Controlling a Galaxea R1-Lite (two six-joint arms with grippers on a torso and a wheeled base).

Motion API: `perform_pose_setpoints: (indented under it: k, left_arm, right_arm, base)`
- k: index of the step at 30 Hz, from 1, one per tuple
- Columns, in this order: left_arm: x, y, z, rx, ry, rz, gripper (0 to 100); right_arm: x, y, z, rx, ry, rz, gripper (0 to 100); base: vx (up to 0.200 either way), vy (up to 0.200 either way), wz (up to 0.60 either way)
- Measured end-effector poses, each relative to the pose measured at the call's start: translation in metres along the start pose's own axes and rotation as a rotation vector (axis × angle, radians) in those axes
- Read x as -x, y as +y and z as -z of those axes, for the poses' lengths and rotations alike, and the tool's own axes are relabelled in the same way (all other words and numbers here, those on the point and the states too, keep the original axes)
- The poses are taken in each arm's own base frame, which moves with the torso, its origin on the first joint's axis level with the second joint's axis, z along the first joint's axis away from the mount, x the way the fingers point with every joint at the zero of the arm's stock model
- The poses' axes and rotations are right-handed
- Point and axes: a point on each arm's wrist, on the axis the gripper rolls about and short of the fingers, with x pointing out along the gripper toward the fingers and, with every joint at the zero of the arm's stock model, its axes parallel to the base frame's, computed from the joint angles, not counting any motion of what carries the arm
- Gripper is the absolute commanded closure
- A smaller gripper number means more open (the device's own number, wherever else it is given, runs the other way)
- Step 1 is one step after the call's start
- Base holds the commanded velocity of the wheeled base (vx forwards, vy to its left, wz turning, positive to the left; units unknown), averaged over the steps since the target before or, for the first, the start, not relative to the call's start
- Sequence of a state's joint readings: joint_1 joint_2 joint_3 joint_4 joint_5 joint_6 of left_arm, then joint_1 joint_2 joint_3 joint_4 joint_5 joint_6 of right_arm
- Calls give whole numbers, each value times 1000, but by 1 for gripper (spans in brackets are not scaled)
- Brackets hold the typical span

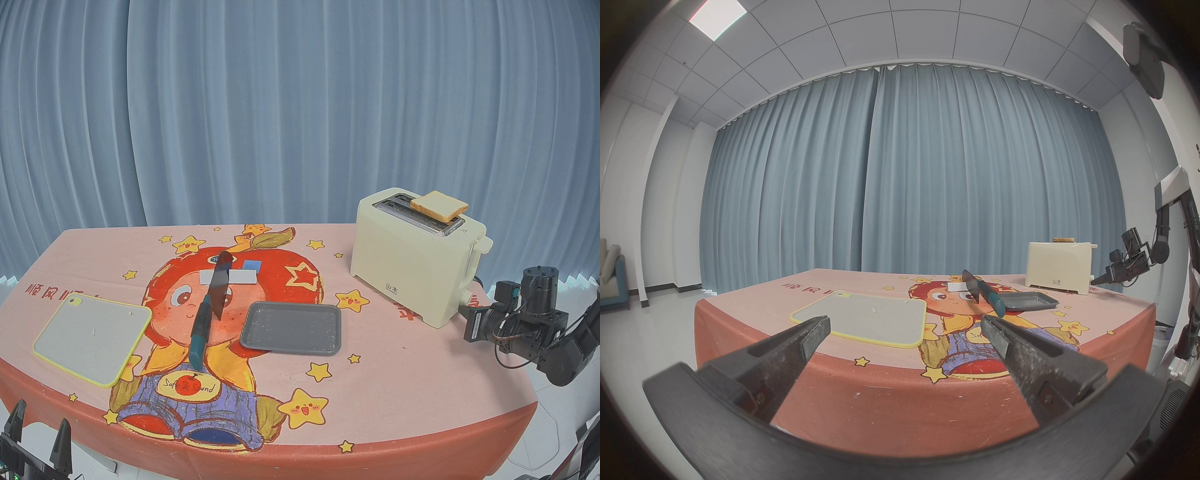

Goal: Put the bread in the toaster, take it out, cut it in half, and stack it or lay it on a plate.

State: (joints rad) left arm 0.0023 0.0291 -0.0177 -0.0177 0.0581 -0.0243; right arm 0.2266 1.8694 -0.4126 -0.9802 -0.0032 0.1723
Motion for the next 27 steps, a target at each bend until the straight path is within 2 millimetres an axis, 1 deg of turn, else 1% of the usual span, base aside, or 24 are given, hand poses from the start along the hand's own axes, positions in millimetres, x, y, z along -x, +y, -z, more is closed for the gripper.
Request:
perform_pose_setpoints:
  k: [24,25,27]
  left_arm:
    - [0,0,0,0,0,0,0]
    - [0,0,0,0,0,0,0]
    - [0,0,0,0,0,0,0]
  right_arm:
    - [2,0,0,14,-2,9,100]
    - [3,0,0,16,-2,13,0]
    - [3,0,0,24,-4,22,0]
  base:
    - [0,0,0]
    - [0,0,0]
    - [0,0,0]
